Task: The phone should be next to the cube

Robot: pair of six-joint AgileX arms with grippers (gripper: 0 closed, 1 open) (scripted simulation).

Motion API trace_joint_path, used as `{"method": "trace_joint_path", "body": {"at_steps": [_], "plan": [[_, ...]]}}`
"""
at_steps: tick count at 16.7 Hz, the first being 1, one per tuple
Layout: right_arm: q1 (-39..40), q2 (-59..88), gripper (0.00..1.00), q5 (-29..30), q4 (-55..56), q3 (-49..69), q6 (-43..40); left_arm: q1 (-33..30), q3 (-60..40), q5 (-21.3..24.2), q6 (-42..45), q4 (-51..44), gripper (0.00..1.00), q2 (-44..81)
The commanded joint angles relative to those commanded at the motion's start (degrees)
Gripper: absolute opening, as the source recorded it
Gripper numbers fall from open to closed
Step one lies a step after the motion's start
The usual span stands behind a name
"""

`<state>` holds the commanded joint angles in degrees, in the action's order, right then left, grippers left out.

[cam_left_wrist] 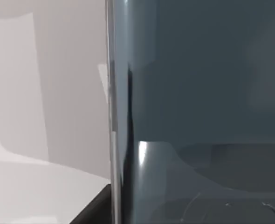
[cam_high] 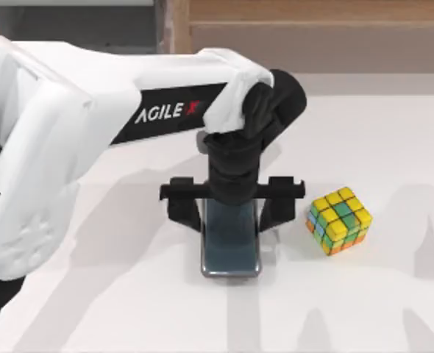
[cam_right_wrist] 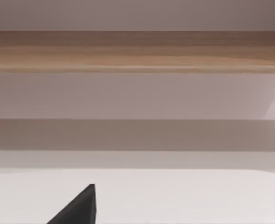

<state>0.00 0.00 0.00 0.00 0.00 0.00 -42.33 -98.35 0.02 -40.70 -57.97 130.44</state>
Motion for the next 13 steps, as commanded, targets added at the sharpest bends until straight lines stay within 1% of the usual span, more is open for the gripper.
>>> {"method": "trace_joint_path", "body": {"at_steps": [8, 9, 13], "plan": [[0.0, 0.0, 1.00, 0.0, 0.0, 0.0, 0.0, 0.0, 0.0, 0.0, 0.0, 0.0, 0.98, 0.0], [0.0, 0.0, 1.00, 0.0, 0.0, 0.0, 0.0, 0.0, 0.0, 0.0, 0.0, 0.0, 1.00, 0.0], [0.0, 0.0, 1.00, 0.0, 0.0, 0.0, 0.0, 0.0, 0.0, 0.0, 0.0, 0.0, 1.00, 0.0]]}}
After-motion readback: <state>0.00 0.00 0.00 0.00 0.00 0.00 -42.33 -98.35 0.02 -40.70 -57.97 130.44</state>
